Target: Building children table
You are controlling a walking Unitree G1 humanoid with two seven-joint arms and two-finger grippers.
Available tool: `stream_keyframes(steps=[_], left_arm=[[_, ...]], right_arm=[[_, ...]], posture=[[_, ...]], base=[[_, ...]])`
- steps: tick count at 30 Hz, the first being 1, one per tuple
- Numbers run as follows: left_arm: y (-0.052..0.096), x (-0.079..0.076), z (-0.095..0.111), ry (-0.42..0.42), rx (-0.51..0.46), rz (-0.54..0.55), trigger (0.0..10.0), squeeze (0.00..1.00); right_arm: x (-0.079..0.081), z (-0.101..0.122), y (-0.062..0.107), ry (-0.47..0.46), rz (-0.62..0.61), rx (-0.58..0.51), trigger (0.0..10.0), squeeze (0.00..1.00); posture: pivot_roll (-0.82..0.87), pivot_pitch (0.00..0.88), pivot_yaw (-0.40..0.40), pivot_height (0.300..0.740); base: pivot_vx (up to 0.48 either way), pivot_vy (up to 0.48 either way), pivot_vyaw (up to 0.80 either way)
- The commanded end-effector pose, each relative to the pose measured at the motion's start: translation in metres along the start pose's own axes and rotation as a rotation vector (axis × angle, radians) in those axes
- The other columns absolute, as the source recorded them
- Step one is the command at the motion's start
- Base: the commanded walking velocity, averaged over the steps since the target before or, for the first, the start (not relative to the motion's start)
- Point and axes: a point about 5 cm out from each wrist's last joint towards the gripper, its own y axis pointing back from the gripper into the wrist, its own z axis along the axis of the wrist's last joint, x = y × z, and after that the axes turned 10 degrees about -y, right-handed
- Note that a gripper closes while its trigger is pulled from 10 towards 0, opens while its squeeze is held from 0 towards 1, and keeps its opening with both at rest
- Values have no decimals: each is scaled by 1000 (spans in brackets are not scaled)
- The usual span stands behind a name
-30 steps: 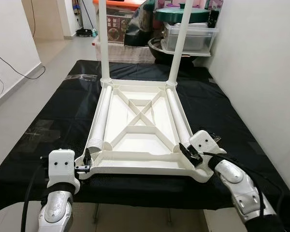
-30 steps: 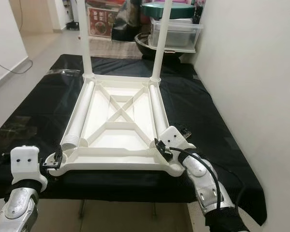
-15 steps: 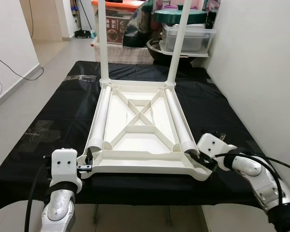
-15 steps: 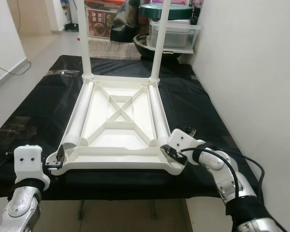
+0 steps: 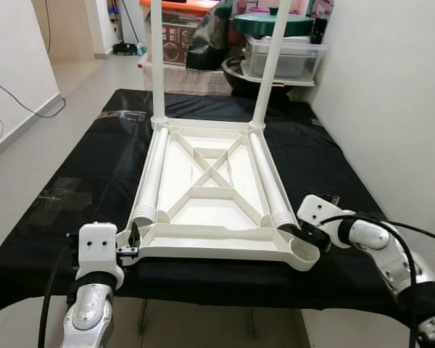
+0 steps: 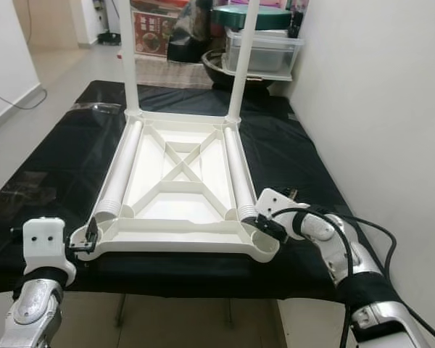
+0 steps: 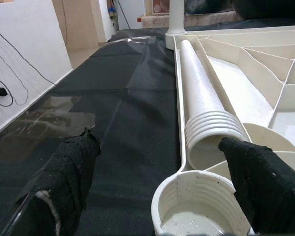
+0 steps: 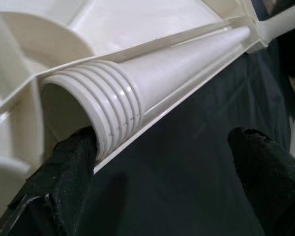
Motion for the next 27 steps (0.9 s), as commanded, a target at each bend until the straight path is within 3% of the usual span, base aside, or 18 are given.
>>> stream_keyframes(steps=[1, 7, 9, 10, 11, 15, 16, 17, 18, 20, 27], left_arm=[[1, -3, -1, 0, 8, -1, 10000, 0], [1, -4, -1, 0, 8, -5, 10000, 0], [1, -3, -2, -3, 11, -3, 10000, 0], [1, -3, -2, -3, 11, -3, 10000, 0], [1, -3, -2, -5, 12, -3, 10000, 0], [1, -3, -2, -6, 12, -4, 10000, 0], [1, -3, -2, -7, 13, -4, 10000, 0], [1, -3, -2, -7, 13, -4, 10000, 0], [1, -3, -2, -8, 13, -4, 10000, 0], [1, -3, -2, -8, 13, -4, 10000, 0], [0, -3, -4, -16, 23, -1, 10000, 0]], right_arm=[[-11, 3, -2, -55, -120, -5, 10000, 0], [-13, 12, -6, -143, -259, -84, 10000, 0], [-2, 22, -10, -231, -309, -180, 10000, 0], [-2, 22, -10, -231, -309, -180, 10000, 0], [14, 30, -15, -294, -309, -227, 10000, 0], [25, 32, -19, -328, -295, -232, 10000, 0], [31, 33, -22, -344, -287, -231, 6627, 0], [31, 33, -22, -344, -287, -231, 6627, 0], [37, 34, -24, -364, -273, -235, 0, 0], [37, 34, -24, -364, -273, -235, 0, 0], [61, 35, -32, -433, -236, -213, 0, 0]], posture=[[91, 0, -117, 740], [92, 0, -117, 740], [95, 0, -115, 740], [95, 0, -115, 740], [98, 0, -112, 740], [98, 0, -112, 740], [99, 0, -112, 740], [99, 0, -112, 740], [102, 0, -116, 740], [102, 0, -116, 740], [102, 0, -118, 740]], base=[[0, 0, 0], [0, 0, 0], [0, 0, 0], [0, 0, 0], [0, 0, 0], [0, 0, 0], [0, 0, 0], [0, 0, 0], [0, 0, 0], [0, 0, 0], [0, 0, 0]])
